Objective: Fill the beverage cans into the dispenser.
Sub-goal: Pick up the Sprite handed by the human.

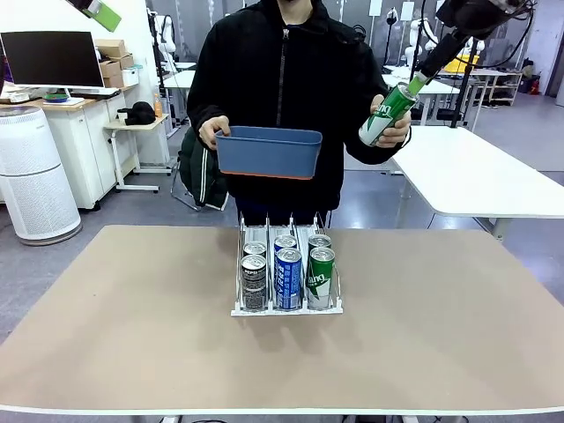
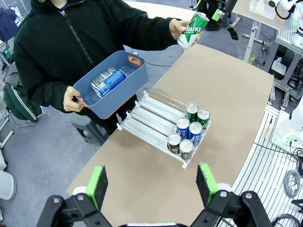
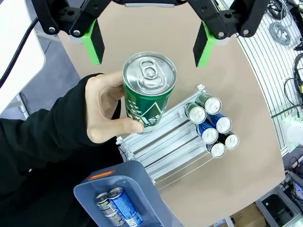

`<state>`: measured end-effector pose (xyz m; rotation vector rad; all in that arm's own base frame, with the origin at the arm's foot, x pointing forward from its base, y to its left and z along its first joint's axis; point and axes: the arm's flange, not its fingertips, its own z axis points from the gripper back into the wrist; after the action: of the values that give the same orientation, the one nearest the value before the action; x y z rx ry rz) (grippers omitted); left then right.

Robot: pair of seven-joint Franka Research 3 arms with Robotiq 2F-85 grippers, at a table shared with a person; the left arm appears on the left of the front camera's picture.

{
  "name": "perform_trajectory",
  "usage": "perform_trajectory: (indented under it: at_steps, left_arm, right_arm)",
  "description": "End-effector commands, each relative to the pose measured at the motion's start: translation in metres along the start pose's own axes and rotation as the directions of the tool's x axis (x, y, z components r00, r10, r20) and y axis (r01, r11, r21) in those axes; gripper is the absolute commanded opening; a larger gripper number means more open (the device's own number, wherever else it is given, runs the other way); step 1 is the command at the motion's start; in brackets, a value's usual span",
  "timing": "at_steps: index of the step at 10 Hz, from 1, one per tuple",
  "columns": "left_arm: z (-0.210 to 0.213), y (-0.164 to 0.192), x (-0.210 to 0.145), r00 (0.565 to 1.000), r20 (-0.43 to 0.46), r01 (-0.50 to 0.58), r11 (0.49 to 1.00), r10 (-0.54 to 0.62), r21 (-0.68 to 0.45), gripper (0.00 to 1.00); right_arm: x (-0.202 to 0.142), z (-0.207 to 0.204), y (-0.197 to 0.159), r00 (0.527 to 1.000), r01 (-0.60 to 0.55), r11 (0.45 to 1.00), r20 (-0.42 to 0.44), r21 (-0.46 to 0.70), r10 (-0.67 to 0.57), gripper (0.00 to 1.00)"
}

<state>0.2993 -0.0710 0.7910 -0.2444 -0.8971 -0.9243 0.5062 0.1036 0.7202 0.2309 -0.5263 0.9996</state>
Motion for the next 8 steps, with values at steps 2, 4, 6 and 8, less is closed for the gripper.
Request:
perform_trajectory:
  at_steps: [2,4,6,8]
  left_arm:
    - [0.000,0.002,-0.001,1.000,0.001,-0.003,1.000,0.003,0.008,1.00]
    - [0.000,0.002,-0.001,1.000,0.001,-0.003,1.000,0.003,0.008,1.00]
    - [0.000,0.002,-0.001,1.000,0.001,-0.003,1.000,0.003,0.008,1.00]
    - [0.000,0.002,-0.001,1.000,0.001,-0.003,1.000,0.003,0.008,1.00]
  right_arm:
    - [-0.004,-0.007,0.006,1.000,0.025,1.000,0.015,0.009,-0.025,1.00]
    - [-0.004,-0.015,0.008,0.999,0.027,0.999,0.027,0.027,-0.028,1.00]
    - [-0.002,-0.018,0.009,0.999,0.020,0.999,0.033,0.036,-0.021,1.00]
    - [0.000,-0.024,0.010,0.998,0.015,0.999,0.056,0.033,-0.017,1.00]
